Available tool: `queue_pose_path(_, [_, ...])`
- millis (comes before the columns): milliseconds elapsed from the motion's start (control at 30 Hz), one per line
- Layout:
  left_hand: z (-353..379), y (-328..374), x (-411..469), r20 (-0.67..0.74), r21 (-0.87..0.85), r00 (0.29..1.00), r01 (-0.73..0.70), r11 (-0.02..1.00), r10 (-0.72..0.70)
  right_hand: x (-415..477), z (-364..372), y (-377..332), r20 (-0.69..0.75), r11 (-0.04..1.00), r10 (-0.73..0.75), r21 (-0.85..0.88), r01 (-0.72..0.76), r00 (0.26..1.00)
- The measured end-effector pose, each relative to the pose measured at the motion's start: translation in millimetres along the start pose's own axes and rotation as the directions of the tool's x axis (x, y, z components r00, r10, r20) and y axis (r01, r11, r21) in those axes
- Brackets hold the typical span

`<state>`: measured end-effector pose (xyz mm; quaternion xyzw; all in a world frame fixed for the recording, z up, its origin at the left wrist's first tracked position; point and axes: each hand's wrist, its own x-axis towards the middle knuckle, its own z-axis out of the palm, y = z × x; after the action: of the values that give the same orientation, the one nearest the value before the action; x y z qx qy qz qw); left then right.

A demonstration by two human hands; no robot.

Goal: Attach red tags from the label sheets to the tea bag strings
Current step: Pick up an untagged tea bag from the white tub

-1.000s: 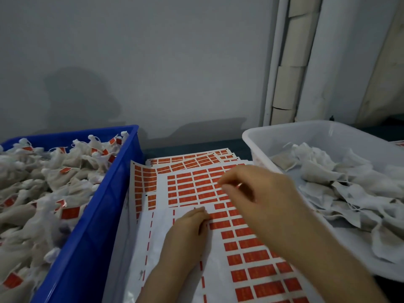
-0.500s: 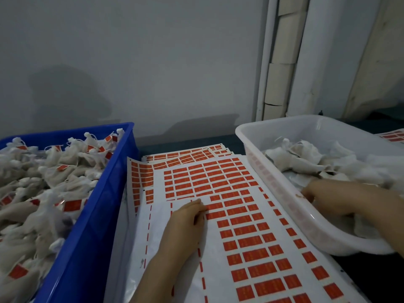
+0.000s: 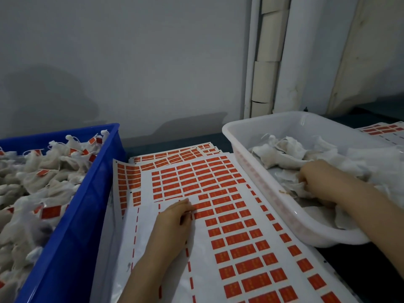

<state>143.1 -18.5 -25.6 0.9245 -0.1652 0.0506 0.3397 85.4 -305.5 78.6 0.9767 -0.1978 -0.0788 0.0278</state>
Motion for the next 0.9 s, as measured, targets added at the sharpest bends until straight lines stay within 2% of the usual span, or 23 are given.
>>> queue_pose_path(133, [-1.9,2.1,-0.5,-0.008,-0.013,1.0,0.001,1.0,-0.001,-4.9,-16.5,-11.4,0.006,1.0,0.025,0.006,-0.025,1.0])
queue_pose_path(267, [-2.8,3.4,-0.7,-0.008,-0.032,1.0,0.011,0.999,-0.011,-11.2,-25.4,-9.5,-0.148,0.993,0.082,0.098,-0.067,0.986])
queue_pose_path(367, [-3.8,3.7,-0.2,-0.002,-0.041,1.0,0.017,0.999,-0.017,-11.6,-31.8,-7.5,-0.156,0.976,0.139,0.19,-0.108,0.978])
queue_pose_path(533, [-4.2,1.8,0.4,-0.001,-0.058,1.0,0.004,0.998,-0.004,-15.4,-41.8,-4.6,-0.411,0.966,0.085,0.256,0.025,0.908])
queue_pose_path(600, [-3.9,0.7,0.7,-0.003,-0.078,1.0,-0.003,0.997,0.003,-21.2,-53.0,-9.3,-0.524,0.943,0.053,0.306,0.13,0.85])
queue_pose_path(700, [-4.2,0.9,1.7,-0.009,-0.118,1.0,0.001,0.993,-0.002,-37.8,-71.7,-27.7,-0.702,0.843,0.033,0.402,0.358,0.712])
queue_pose_path(733, [-4.5,1.1,2.0,-0.012,-0.127,1.0,0.002,0.992,-0.004,-43.8,-75.5,-35.6,-0.72,0.802,0.03,0.432,0.413,0.694])
queue_pose_path(800, [-5.5,1.8,2.1,-0.016,-0.142,1.0,0.006,0.99,-0.009,-52.1,-79.7,-50.9,-0.693,0.716,0.012,0.509,0.477,0.721])
queue_pose_path(900, [-6.8,2.2,1.7,-0.019,-0.181,0.999,0.028,0.983,-0.032,-55.9,-70.1,-70.5,-0.58,0.585,-0.034,0.649,0.486,0.814])
